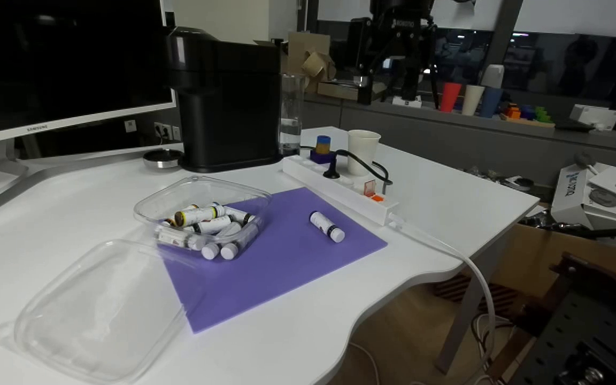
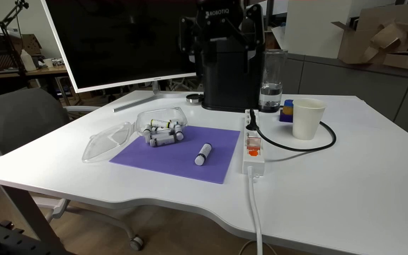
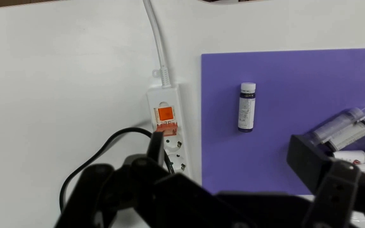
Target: Turn off the extension cable
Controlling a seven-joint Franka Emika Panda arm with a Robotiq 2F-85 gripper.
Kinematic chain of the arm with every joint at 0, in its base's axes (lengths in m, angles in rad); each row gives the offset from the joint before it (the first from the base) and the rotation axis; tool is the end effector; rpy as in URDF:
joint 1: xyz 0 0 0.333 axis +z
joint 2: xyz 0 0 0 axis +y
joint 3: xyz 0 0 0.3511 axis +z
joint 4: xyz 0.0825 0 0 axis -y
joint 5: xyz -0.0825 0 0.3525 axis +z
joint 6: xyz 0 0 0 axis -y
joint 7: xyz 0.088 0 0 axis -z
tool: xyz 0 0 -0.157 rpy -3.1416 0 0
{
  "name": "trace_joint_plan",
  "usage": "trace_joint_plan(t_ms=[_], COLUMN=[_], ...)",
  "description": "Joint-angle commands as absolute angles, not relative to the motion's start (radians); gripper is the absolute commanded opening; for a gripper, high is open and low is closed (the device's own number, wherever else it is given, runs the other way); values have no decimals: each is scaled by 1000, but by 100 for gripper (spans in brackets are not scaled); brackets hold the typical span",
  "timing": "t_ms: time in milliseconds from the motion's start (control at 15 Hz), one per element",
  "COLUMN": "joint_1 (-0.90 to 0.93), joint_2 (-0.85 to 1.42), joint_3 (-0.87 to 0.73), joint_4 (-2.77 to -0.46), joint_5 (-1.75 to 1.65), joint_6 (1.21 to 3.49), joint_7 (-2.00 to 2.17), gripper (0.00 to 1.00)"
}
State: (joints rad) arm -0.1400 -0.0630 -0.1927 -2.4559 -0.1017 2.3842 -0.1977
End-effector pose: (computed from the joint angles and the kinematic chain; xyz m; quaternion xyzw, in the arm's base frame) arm 0.4215 -0.1501 0.3283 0.9991 -0.0301 -0.0121 0.0265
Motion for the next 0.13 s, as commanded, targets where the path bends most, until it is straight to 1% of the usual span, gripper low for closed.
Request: trace_joint_plan(t_ms=[0,67], joint_1=[-148,-150], joint_2=[-130,-140], joint_3=[-186,-186], joint_4=[-2450,-2444], joint_5=[-92,-102], joint_6=[2278,2249], joint_7=[-231,-225], gripper=[100,100])
